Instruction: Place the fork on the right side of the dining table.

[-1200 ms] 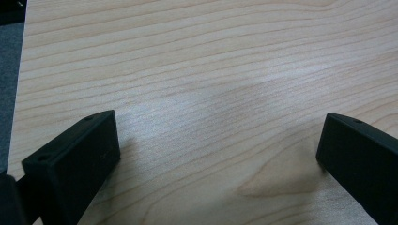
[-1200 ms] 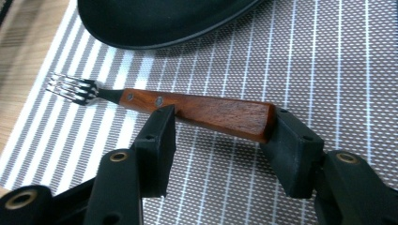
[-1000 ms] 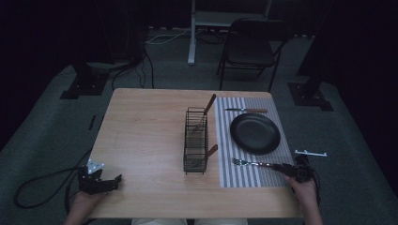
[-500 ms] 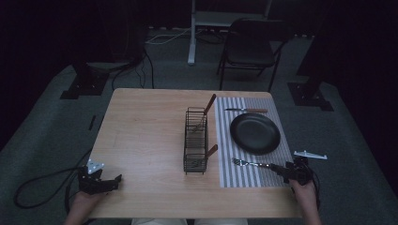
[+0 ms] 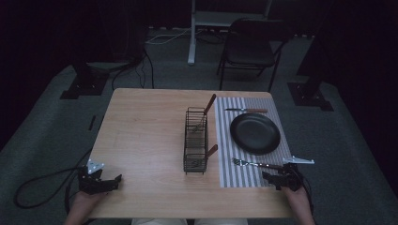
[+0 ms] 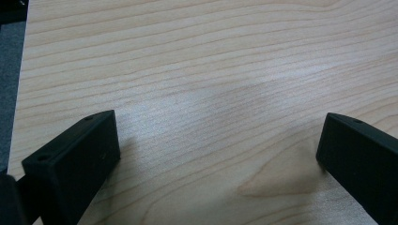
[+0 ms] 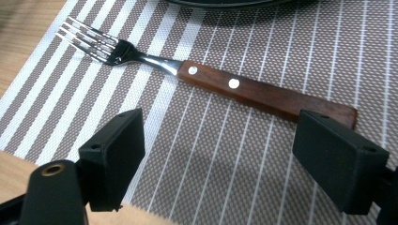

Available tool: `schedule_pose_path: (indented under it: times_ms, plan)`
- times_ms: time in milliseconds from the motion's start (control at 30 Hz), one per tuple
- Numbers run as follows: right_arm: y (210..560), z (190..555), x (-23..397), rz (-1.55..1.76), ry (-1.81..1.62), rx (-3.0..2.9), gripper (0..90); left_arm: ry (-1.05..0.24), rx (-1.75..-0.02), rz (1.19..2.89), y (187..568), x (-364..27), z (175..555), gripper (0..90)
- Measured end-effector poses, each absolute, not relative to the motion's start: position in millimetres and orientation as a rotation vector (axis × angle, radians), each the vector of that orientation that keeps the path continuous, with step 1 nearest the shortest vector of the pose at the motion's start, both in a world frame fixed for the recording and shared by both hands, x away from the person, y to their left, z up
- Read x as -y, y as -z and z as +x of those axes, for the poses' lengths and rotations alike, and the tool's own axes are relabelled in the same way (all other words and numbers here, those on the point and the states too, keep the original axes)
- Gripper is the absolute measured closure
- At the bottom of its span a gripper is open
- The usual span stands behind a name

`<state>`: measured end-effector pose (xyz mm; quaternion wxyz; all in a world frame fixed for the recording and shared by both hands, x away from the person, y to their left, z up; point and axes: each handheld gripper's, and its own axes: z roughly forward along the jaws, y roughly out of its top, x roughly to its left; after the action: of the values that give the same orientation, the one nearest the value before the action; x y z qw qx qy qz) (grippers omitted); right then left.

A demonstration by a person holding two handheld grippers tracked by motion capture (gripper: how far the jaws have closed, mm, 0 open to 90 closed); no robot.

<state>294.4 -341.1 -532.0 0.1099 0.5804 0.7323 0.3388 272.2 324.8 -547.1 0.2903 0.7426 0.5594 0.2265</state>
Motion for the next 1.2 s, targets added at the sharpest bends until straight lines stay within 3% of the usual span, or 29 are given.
schedule_pose_path:
  times_ms: [633, 1200]
  plan:
    - [535, 321, 339, 1.687, -0.989, -2.126, 16.9, -0.604, -1.492, 1.983, 547, -325, 272, 0.0]
    - [544, 281, 333, 1.699, -0.936, -1.923, 13.0, -0.604, -1.492, 1.982, 547, -325, 272, 0.0]
